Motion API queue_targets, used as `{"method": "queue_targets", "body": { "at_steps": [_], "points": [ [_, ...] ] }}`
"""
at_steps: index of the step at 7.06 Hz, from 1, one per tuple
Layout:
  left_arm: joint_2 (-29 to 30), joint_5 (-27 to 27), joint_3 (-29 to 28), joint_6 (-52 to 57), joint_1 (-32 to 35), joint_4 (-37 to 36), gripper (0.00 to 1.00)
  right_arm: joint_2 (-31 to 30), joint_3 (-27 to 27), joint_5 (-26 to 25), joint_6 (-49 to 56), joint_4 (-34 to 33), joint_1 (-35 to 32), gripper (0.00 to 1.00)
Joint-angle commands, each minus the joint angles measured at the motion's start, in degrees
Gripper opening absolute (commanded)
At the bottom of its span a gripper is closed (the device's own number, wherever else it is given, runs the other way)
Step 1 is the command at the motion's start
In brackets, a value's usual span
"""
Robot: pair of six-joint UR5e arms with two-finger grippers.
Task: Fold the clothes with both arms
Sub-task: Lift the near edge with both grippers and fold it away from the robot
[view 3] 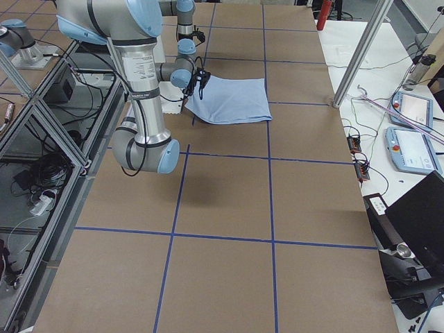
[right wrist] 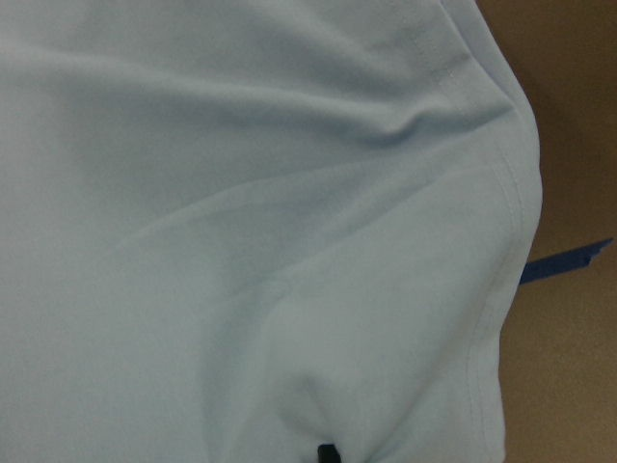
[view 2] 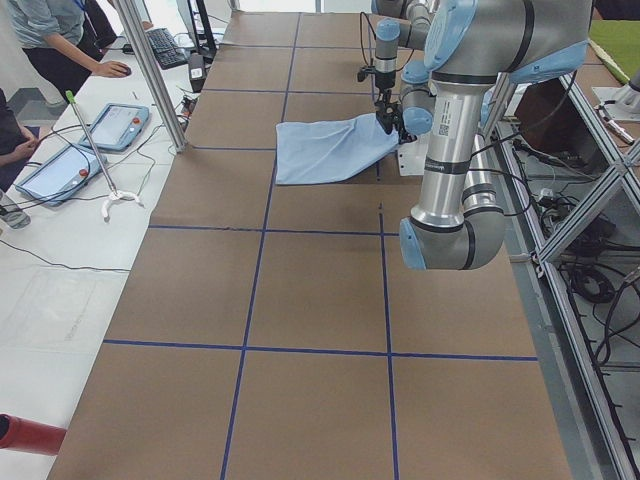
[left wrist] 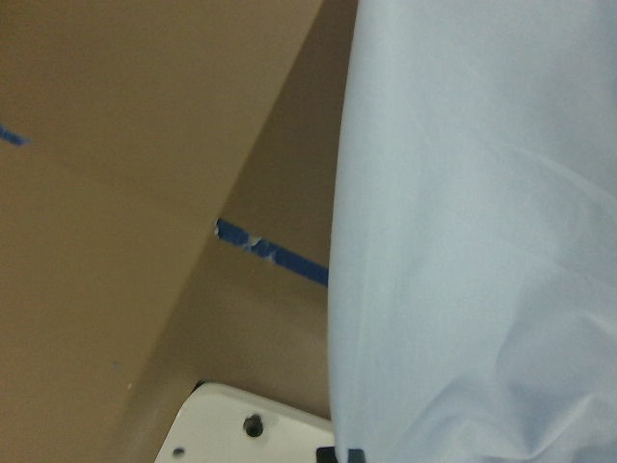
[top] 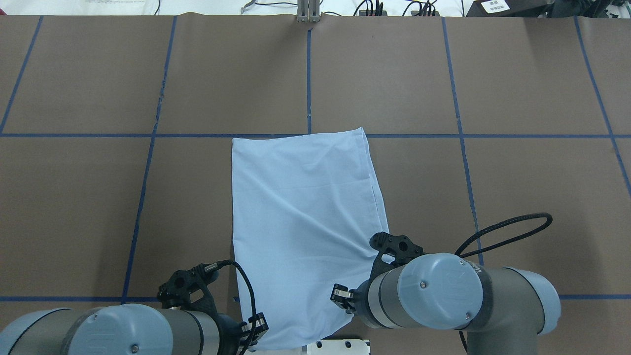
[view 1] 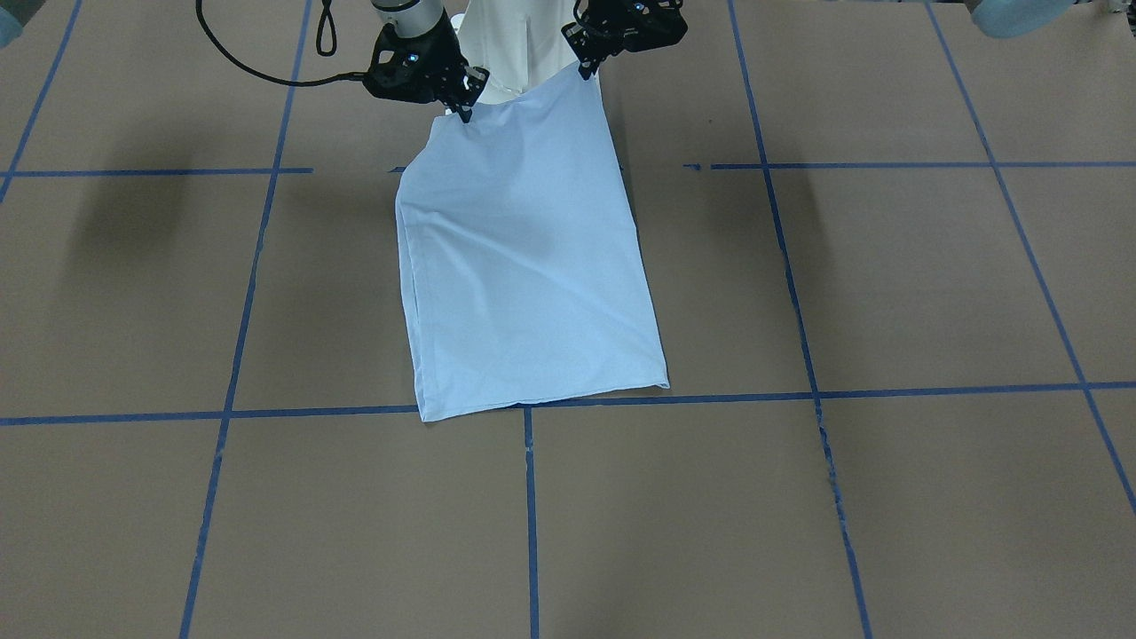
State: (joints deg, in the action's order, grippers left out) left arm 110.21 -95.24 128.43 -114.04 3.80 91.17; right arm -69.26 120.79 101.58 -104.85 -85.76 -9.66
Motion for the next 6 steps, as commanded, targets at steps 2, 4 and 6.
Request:
{"method": "queue_targets", "body": {
  "at_steps": [2, 4, 6],
  "points": [
    [1.3, -1.3, -0.5, 2.1, 7.0, -0.3, 0.00, 1.9, -3.4, 0.2, 2.6, 0.3, -6.6, 0.00],
    [3.9, -2.8, -6.3, 5.8, 14.1, 0.2, 0.00, 6.3, -7.6, 0.4, 5.6, 0.3, -13.2, 0.00],
    [7.4, -2.9, -13.1, 5.7, 18.3, 3.0, 0.00, 11.6, -16.2, 0.4, 5.6, 2.3, -16.5, 0.00]
  ]
}}
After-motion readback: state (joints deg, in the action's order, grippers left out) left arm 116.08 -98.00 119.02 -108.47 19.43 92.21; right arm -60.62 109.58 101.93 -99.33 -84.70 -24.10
